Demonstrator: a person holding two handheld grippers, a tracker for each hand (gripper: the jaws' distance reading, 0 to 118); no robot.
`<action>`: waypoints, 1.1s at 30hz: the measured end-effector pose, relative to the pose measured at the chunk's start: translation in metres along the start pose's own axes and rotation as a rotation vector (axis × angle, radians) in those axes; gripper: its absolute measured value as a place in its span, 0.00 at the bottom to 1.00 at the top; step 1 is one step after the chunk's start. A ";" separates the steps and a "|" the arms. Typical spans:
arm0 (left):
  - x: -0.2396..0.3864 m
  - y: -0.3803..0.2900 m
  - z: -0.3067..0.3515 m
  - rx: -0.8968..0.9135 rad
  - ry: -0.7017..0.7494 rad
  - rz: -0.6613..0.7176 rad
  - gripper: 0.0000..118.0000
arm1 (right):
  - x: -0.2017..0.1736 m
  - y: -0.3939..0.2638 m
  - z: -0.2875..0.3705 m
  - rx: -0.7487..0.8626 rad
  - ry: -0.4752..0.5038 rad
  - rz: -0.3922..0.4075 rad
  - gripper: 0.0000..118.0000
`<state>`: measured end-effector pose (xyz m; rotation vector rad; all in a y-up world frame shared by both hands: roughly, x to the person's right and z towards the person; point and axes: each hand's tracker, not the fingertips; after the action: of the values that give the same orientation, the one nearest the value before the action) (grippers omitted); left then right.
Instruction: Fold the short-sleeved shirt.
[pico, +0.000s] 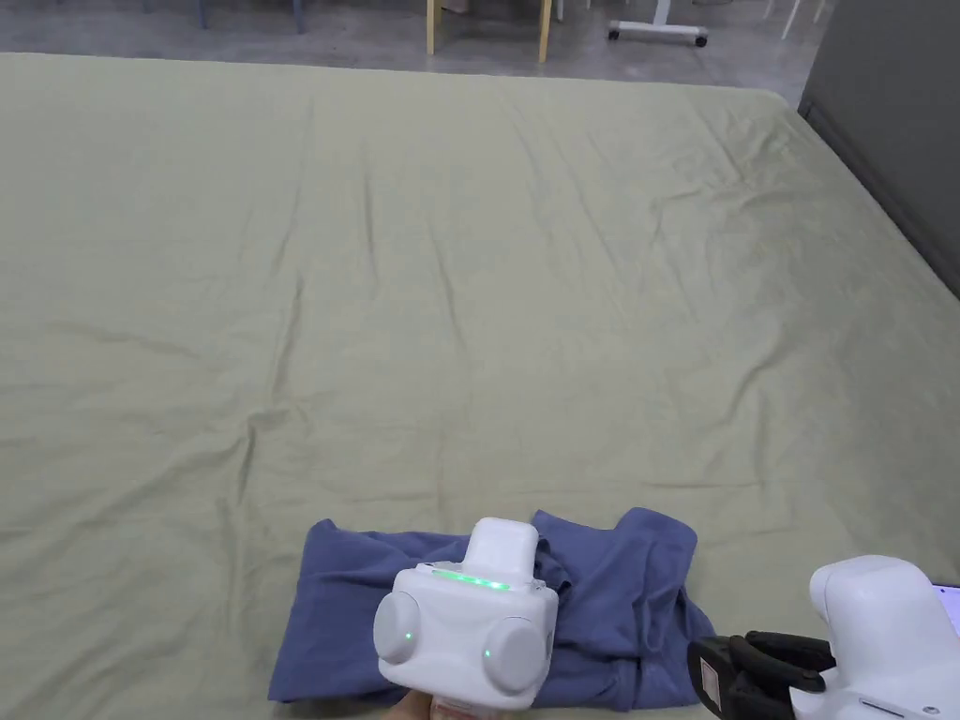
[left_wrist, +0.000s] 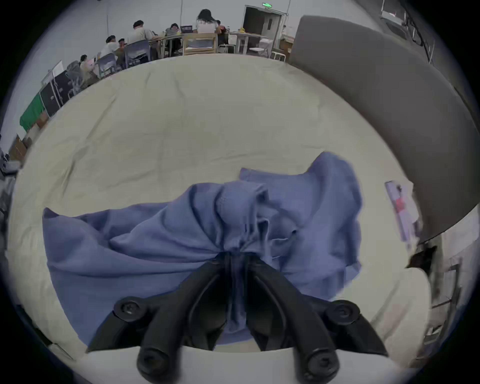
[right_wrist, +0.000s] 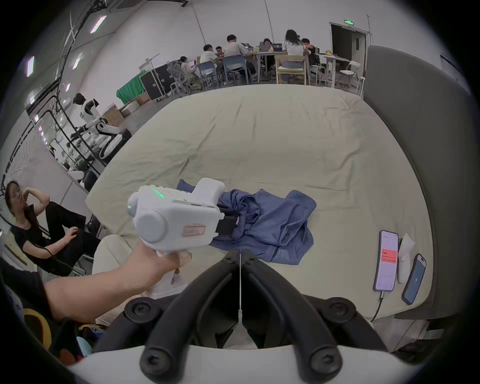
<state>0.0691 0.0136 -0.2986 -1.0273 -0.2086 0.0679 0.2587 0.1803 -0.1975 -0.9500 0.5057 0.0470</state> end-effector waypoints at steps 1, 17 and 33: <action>-0.008 0.004 0.011 0.014 -0.181 0.075 0.10 | -0.002 0.001 0.001 0.003 0.004 0.005 0.03; -0.295 -0.033 0.069 -0.002 -0.528 0.681 1.00 | -0.018 0.024 -0.015 0.020 0.177 0.034 0.03; -0.253 -0.050 0.023 0.103 -0.587 0.604 0.06 | -0.031 0.023 -0.014 -0.002 0.182 0.068 0.03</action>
<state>-0.1855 -0.0315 -0.2801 -0.9173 -0.4148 0.9256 0.2203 0.1886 -0.2083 -0.9431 0.7058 0.0225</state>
